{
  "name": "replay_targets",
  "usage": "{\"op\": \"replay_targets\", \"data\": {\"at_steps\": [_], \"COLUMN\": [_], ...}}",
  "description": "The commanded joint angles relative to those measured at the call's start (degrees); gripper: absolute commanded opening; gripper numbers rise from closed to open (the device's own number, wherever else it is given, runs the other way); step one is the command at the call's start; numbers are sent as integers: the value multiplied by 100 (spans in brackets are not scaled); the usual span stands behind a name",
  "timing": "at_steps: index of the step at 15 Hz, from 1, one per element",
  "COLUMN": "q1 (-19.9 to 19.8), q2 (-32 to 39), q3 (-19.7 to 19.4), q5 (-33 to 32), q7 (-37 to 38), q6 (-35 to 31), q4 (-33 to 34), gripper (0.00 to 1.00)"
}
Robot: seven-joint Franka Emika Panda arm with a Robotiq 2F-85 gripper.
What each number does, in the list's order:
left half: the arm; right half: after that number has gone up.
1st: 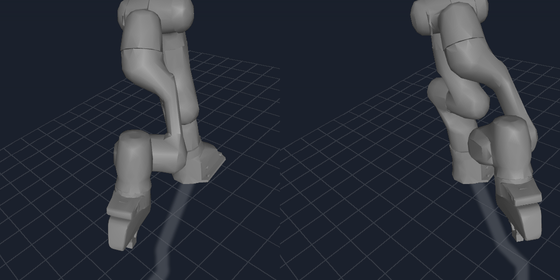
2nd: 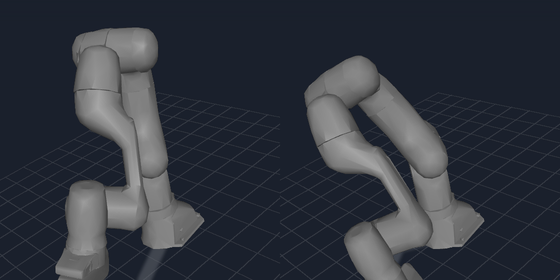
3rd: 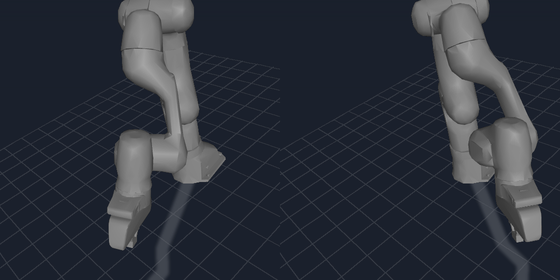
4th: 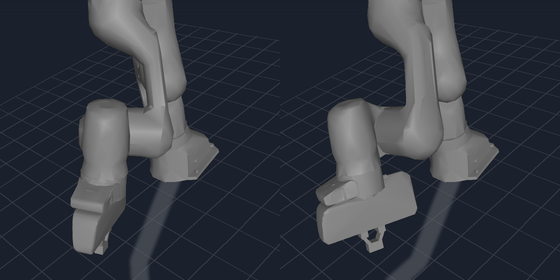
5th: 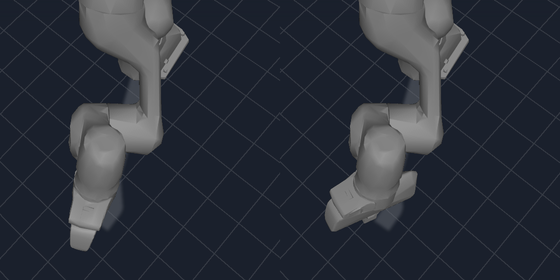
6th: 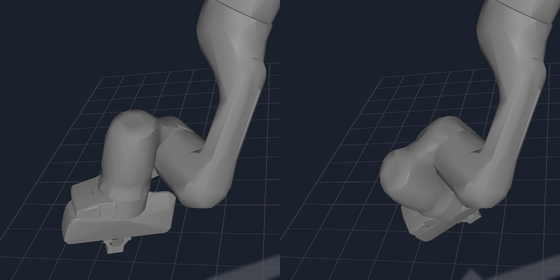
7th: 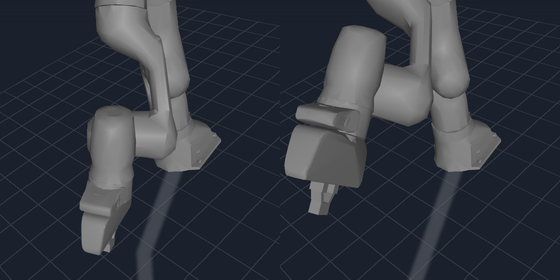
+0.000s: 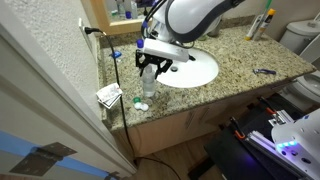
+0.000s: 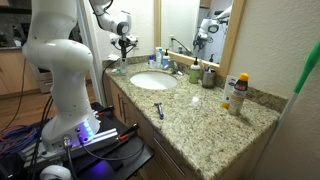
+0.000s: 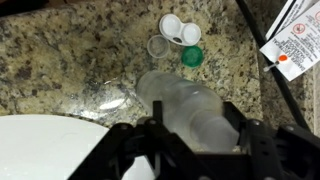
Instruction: Move the clear bottle closer to the silver cup
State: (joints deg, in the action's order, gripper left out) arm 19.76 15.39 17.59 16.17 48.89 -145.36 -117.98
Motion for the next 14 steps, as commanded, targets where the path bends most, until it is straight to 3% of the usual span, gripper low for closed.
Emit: {"op": "replay_targets", "data": {"at_steps": [1,10,11,14], "q1": [64,80,-67,-231], "q2": [35,31,-584,-1057], "q3": [-64,-98,-64,28], "q5": [36,-201,-35,557], "q7": [-74,-144,-157,-520], "q6": [-3,70,820,1443], "q4": [28,53,185,342], "gripper": [35,35,35,35]}}
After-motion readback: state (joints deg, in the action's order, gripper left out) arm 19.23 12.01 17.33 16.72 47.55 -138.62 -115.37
